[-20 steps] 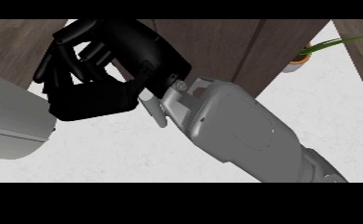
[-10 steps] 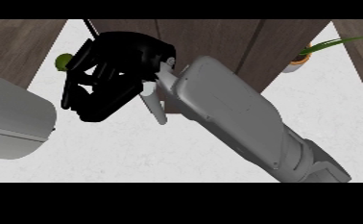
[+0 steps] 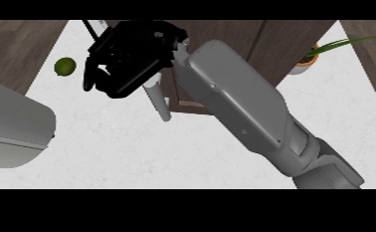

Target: Pick up the wine, place it into the cabinet and close the cabinet

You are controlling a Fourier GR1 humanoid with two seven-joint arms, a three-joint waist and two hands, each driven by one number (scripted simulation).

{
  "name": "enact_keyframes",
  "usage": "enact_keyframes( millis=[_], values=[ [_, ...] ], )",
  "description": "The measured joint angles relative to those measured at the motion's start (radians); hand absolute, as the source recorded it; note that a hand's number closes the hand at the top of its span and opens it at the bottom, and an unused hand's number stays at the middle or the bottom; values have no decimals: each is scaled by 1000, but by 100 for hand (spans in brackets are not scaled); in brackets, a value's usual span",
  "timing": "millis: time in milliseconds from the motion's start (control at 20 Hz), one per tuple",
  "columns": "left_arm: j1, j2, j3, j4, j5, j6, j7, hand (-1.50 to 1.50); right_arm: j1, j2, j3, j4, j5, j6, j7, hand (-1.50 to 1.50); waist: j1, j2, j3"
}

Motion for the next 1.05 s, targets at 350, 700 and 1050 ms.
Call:
enact_keyframes(
  millis=[350,700,1050],
  values=[
    [-8,-42,35,8,-26,-7,30,-150,-20,0,-37,99,-6,89,-60,150,-3,-13,-4],
    [-17,-64,60,5,-41,-10,59,-150,-9,-5,-47,124,54,103,-148,150,5,-23,-10],
    [-18,-73,77,-11,-58,-3,70,-150,17,-12,-46,101,90,92,-218,150,8,-25,-19]
  ],
)
